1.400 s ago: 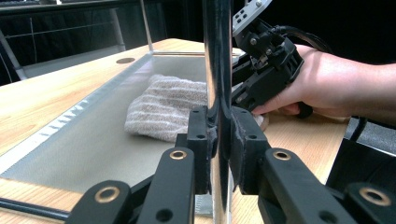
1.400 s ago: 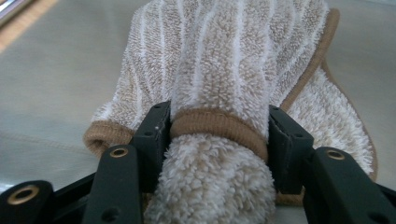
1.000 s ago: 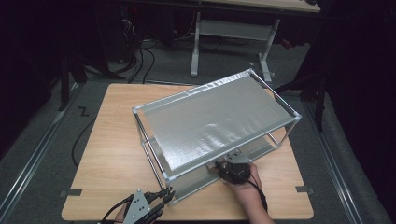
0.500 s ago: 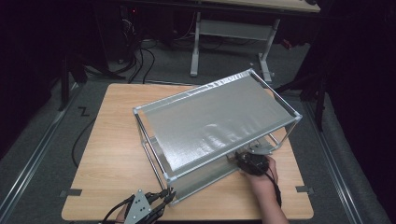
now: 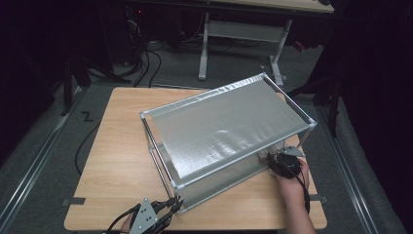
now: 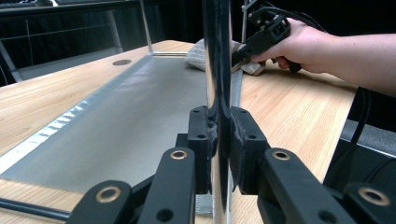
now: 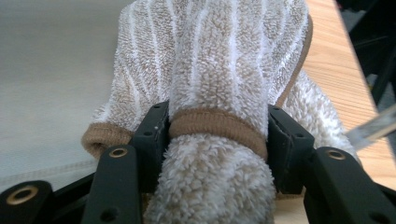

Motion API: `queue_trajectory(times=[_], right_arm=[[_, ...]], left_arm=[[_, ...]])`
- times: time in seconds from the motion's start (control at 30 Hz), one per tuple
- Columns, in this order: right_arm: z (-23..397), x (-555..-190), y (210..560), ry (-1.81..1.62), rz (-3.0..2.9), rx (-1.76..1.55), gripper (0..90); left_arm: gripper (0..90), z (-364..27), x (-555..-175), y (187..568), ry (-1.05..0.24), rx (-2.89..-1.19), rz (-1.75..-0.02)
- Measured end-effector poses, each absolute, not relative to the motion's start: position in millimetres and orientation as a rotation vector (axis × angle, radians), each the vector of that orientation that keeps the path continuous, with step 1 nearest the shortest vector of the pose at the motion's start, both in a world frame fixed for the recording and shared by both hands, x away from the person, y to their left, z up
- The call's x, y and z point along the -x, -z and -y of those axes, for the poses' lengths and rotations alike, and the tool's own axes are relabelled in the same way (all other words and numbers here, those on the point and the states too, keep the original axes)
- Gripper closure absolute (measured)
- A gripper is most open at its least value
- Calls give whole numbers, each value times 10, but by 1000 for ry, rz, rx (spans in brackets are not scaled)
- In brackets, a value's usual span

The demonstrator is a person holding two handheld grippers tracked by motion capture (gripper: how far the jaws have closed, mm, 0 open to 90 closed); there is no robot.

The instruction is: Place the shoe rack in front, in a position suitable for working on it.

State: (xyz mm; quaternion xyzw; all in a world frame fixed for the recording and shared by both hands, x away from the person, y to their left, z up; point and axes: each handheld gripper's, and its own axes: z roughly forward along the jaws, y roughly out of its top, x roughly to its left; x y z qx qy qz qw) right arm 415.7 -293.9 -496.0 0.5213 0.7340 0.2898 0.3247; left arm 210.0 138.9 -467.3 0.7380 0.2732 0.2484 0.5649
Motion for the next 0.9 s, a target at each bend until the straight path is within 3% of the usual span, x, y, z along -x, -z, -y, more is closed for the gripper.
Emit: queue_trajectory(times=[0.43,0.9], right_arm=[[3068,-4133,4989,-748,-1849,-1410,488],[2763,-3977,4980,-785,-1950,-1345,500]], left_arm=[[794,-1387,-2080,4672,-590,-1735,-651],[794,-1387,-2092,4671,-590,-1737,-647]])
